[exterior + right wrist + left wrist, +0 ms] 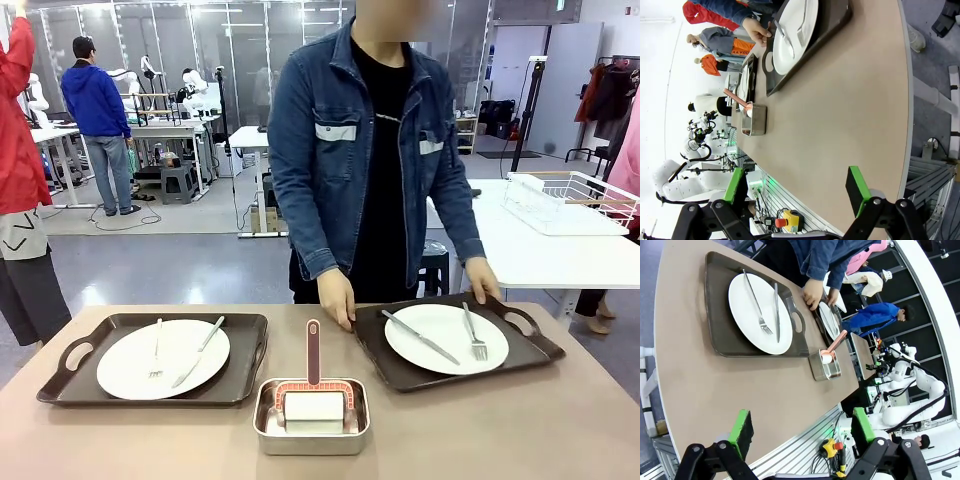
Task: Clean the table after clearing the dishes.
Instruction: When the left (or right) Handle tray is removed, use the left hand (or right hand) to clean the left (or right) side of the table with the Lint Roller.
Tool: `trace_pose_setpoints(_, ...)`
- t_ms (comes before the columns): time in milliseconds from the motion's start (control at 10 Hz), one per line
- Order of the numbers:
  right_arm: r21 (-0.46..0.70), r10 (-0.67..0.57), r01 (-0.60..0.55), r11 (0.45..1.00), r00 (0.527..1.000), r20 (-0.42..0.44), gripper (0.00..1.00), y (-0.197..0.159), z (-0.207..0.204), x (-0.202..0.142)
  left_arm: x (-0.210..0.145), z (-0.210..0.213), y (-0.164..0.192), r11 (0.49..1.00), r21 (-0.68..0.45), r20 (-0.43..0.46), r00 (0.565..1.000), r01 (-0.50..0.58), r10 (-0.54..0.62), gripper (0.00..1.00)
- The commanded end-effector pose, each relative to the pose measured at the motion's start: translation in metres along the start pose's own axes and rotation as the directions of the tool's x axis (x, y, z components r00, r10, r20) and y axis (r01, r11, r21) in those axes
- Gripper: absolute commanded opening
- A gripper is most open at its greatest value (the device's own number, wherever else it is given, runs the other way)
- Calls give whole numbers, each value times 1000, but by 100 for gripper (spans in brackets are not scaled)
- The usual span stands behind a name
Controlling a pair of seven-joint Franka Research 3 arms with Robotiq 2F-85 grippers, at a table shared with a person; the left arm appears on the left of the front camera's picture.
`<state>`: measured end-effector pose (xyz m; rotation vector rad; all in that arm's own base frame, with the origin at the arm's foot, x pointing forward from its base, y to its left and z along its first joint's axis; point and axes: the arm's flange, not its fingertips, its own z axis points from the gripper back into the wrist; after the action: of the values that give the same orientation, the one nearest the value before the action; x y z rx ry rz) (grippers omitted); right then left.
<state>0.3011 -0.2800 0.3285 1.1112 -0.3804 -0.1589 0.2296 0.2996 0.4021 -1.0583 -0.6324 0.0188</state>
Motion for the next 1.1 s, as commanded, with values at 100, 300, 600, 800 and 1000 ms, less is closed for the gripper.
trace_pose_setpoints(100,6,8,-8,1000,1000,5,100,4,1,-1,-3,2,-1,1000,-16,11,1000,13,-13,100)
trace_pose_setpoints(300,6,8,-8,1000,1000,5,100,4,1,-1,-3,2,-1,1000,-16,11,1000,13,-13,100)
trace_pose_setpoints(600,6,8,-8,1000,1000,5,100,4,1,-1,-3,2,-1,1000,-16,11,1000,13,-13,100)
trace_pose_setpoints(800,0,0,0,1000,1000,0,100,0,0,0,-3,2,-1,1000,-16,11,1000,13,-13,100)
trace_pose_setpoints(1000,-114,228,-239,964,969,-99,100,69,-23,27,-3,2,-1,1000,-16,11,1000,13,-13,100)
